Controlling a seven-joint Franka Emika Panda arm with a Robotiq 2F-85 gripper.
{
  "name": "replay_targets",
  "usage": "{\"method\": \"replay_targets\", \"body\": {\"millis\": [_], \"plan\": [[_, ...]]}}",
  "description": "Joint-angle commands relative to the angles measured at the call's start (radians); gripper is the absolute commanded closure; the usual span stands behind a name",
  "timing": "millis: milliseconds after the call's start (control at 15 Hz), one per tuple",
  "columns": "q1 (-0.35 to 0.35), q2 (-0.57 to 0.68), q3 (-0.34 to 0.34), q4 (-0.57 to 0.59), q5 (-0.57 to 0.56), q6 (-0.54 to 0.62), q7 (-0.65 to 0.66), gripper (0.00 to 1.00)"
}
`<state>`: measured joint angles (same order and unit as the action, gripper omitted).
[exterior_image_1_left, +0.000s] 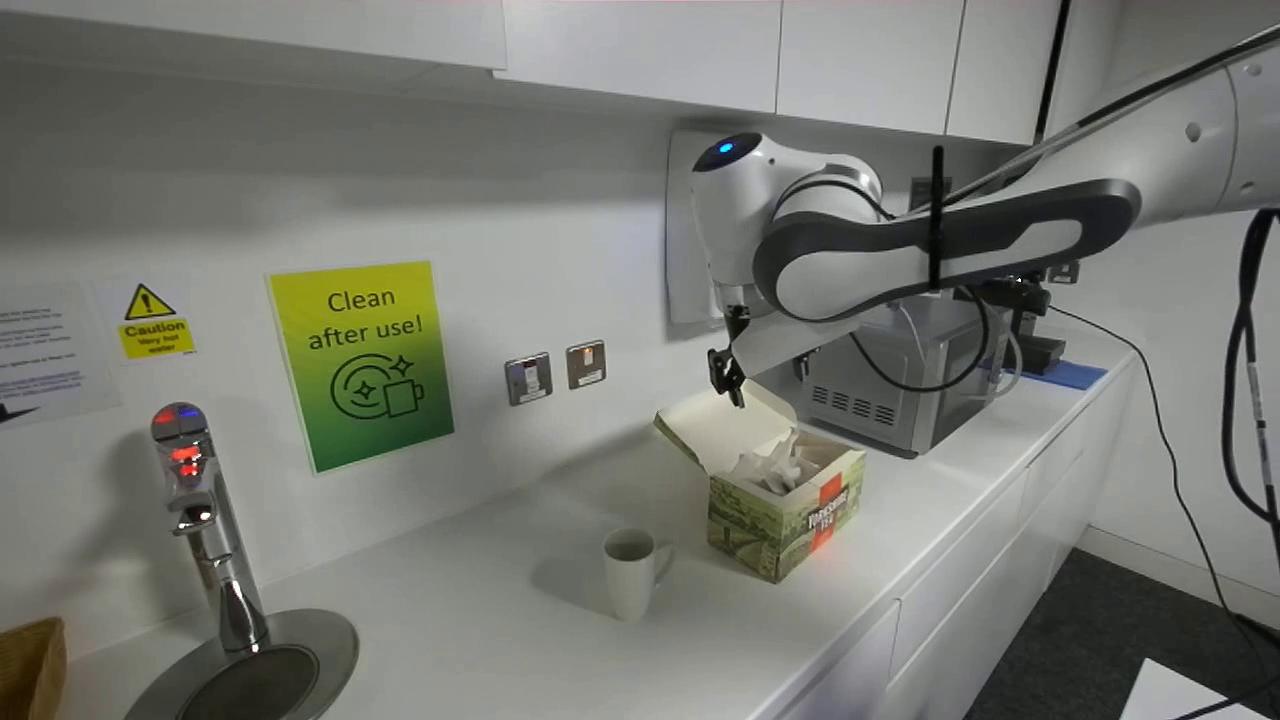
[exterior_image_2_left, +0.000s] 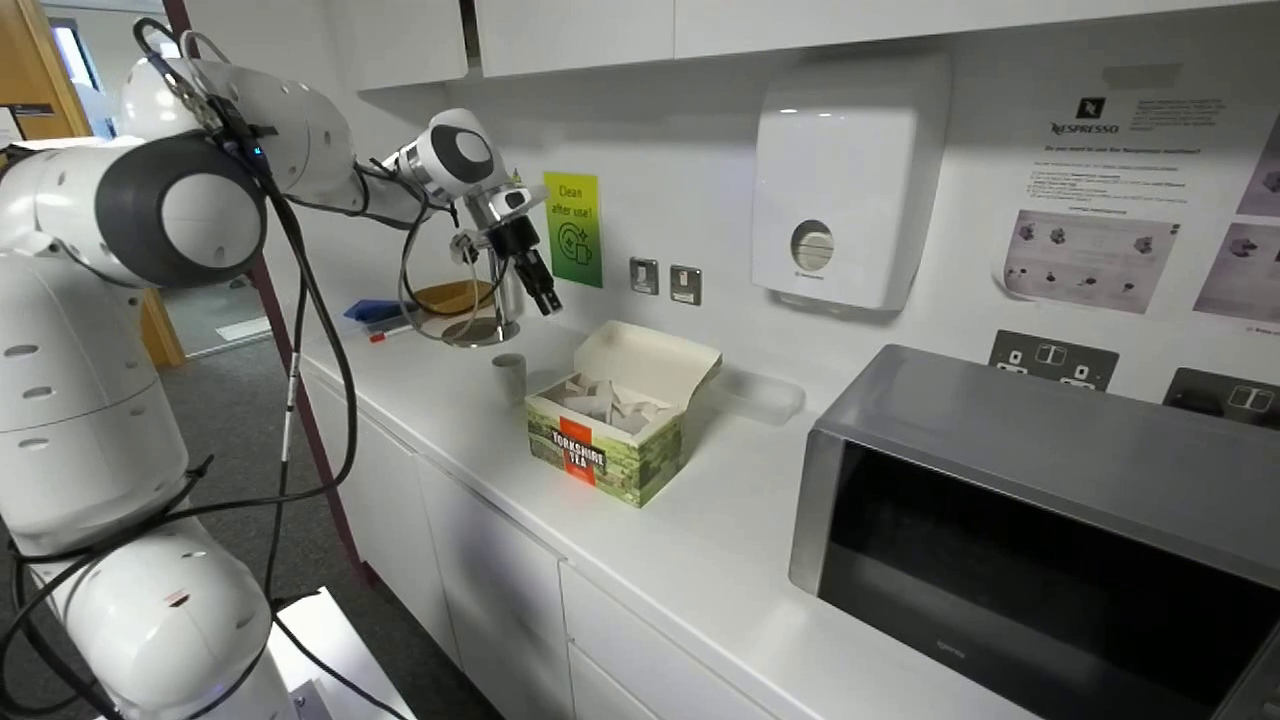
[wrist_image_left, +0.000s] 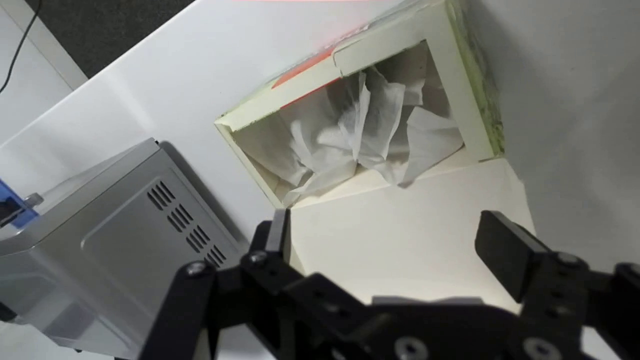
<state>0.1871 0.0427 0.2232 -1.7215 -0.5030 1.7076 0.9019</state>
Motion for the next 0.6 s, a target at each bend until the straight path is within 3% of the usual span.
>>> {"method": "replay_targets", "body": {"millis": [0, 533], "plan": [[0.027, 0.027, -0.009, 0.044, 0.001, -0.040, -0.012, 0.00], [0.045, 0.115, -0.022, 0.132, -0.039, -0.068, -0.013, 0.00]]}}
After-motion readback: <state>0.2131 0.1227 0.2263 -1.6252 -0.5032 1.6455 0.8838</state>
